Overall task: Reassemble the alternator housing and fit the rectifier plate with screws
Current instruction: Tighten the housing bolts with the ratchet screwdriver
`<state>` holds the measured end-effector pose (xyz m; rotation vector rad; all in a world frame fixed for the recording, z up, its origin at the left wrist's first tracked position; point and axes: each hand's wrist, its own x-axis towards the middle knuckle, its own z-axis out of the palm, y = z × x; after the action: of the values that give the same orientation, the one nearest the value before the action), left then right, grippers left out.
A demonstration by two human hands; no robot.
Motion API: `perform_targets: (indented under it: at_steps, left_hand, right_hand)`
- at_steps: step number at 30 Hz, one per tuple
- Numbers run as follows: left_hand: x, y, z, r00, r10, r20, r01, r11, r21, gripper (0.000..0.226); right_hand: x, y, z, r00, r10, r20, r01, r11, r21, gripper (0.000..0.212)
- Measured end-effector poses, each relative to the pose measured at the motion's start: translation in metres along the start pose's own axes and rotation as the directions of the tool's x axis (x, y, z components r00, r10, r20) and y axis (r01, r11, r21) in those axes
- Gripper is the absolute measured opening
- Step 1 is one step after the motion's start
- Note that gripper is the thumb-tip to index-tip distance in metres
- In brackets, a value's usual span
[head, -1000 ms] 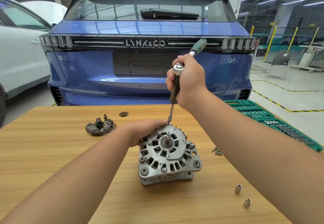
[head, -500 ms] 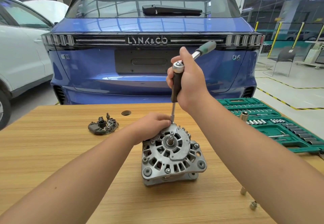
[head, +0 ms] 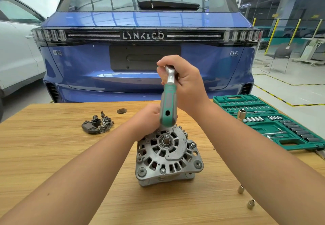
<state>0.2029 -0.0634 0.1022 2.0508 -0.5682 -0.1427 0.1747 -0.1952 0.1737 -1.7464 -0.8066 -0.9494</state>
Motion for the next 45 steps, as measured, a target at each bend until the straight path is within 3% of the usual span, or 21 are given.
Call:
perform_targets:
  at_steps: [2, 4, 5, 8, 9, 14, 17, 23, 32, 39, 45]
  left_hand:
    - [-0.002, 0.002, 0.001, 1.0, -0.005, -0.002, 0.005, 1.0, -0.019, 0.038]
    - [-0.007, 0.004, 0.0, 1.0, -0.014, 0.008, 0.014, 0.999, -0.049, 0.065]
    - [-0.01, 0.005, -0.001, 1.0, -0.01, 0.015, 0.01, 0.999, -0.035, 0.067]
    - [-0.01, 0.004, -0.003, 1.0, -0.022, -0.003, 0.023, 0.999, 0.035, 0.024]
    - [-0.01, 0.005, -0.002, 1.0, -0.007, -0.023, 0.008, 0.999, 0.052, 0.019]
    - [-0.015, 0.016, 0.006, 0.969, 0.196, -0.151, -0.126, 0.916, 0.38, 0.027]
    - [-0.018, 0.029, 0.016, 0.936, 0.271, -0.224, -0.159, 0.894, 0.42, 0.035]
    - [-0.034, 0.054, 0.057, 0.94, 0.327, -0.102, -0.236, 0.834, 0.498, 0.026]
    - [-0.048, 0.083, 0.12, 0.973, 0.227, -0.028, -0.174, 0.815, 0.553, 0.043]
    - [-0.053, 0.093, 0.168, 0.973, 0.231, -0.02, -0.197, 0.87, 0.453, 0.026]
    - [-0.052, 0.08, 0.195, 0.98, 0.187, -0.062, -0.152, 0.92, 0.361, 0.03]
  right_hand:
    - [0.002, -0.001, 0.001, 0.998, 0.062, 0.005, -0.062, 0.998, 0.014, 0.038]
    - [0.002, -0.003, 0.004, 0.988, 0.157, 0.0, -0.156, 0.982, 0.106, 0.034]
    - [0.002, -0.004, 0.005, 0.981, 0.196, -0.006, -0.192, 0.969, 0.154, 0.028]
    - [0.003, -0.009, 0.004, 0.964, 0.262, -0.047, -0.248, 0.948, 0.199, 0.022]
    - [0.003, -0.011, 0.002, 0.963, 0.266, -0.05, -0.252, 0.947, 0.199, 0.02]
    - [0.001, -0.029, -0.012, 0.966, 0.254, -0.053, -0.239, 0.95, 0.201, 0.016]
    - [0.0, -0.041, -0.023, 0.948, 0.277, -0.154, -0.235, 0.941, 0.244, 0.016]
    - [-0.009, -0.058, -0.044, 0.822, 0.4, -0.406, -0.28, 0.904, 0.324, 0.03]
    - [-0.042, -0.065, -0.091, 0.769, 0.41, -0.49, -0.328, 0.912, 0.248, 0.023]
    - [-0.065, -0.063, -0.131, 0.712, 0.475, -0.517, -0.367, 0.88, 0.303, 0.027]
    - [-0.087, -0.052, -0.142, 0.753, 0.479, -0.451, -0.381, 0.876, 0.295, 0.026]
